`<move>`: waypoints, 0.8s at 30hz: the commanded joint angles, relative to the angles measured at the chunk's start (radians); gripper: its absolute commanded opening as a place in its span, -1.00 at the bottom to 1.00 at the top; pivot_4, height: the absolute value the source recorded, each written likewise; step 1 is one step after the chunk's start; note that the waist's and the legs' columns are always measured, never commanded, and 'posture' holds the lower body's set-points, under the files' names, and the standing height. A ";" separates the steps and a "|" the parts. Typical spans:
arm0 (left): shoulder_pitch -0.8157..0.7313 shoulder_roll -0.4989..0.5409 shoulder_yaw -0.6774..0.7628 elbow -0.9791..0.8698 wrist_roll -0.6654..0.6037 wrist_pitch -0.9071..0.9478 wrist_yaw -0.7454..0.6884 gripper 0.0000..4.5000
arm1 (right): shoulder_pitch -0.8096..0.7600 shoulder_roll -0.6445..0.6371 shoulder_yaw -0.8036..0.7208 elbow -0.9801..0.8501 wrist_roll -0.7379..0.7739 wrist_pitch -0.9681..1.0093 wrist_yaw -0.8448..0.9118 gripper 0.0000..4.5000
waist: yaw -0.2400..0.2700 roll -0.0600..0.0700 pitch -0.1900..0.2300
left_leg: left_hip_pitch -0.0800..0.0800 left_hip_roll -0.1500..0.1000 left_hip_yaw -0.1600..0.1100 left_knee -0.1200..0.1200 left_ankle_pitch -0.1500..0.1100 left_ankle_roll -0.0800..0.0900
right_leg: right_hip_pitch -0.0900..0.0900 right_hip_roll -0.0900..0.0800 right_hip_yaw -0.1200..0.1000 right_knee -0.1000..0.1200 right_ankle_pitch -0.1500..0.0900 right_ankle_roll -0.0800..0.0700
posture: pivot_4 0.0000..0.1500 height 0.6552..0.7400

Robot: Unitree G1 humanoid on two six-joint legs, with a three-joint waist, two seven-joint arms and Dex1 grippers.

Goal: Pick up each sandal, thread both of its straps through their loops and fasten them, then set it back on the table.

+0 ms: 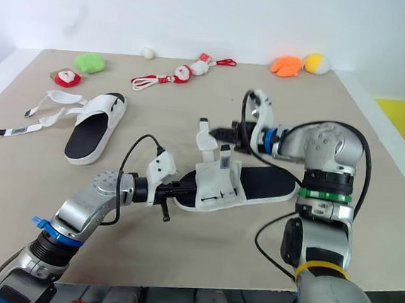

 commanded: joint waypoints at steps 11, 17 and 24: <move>0.005 -0.002 -0.024 0.015 0.008 0.015 0.004 -1.00 | -0.035 0.108 0.078 0.187 -0.180 -0.253 -0.111 0.98 | -0.001 0.000 0.000 | 0.000 0.000 0.000 -0.001 0.000 0.000 | 0.000 0.000 0.000 -0.001 0.000 0.000 | 1.00 1.00; 0.004 -0.004 -0.022 0.015 0.009 0.014 0.007 -1.00 | -0.074 0.137 0.097 0.332 -0.249 -0.361 -0.107 0.98 | -0.002 0.000 0.000 | 0.000 0.000 0.000 -0.001 0.000 0.000 | 0.000 0.000 0.000 -0.001 0.000 0.000 | 1.00 1.00; 0.008 -0.003 -0.023 0.009 0.010 0.016 0.010 -1.00 | -0.132 0.145 0.100 0.446 -0.233 -0.352 0.015 0.75 | -0.003 0.000 0.000 | 0.000 0.000 0.000 -0.001 0.000 0.000 | 0.000 0.000 0.000 -0.001 0.000 0.000 | 1.00 1.00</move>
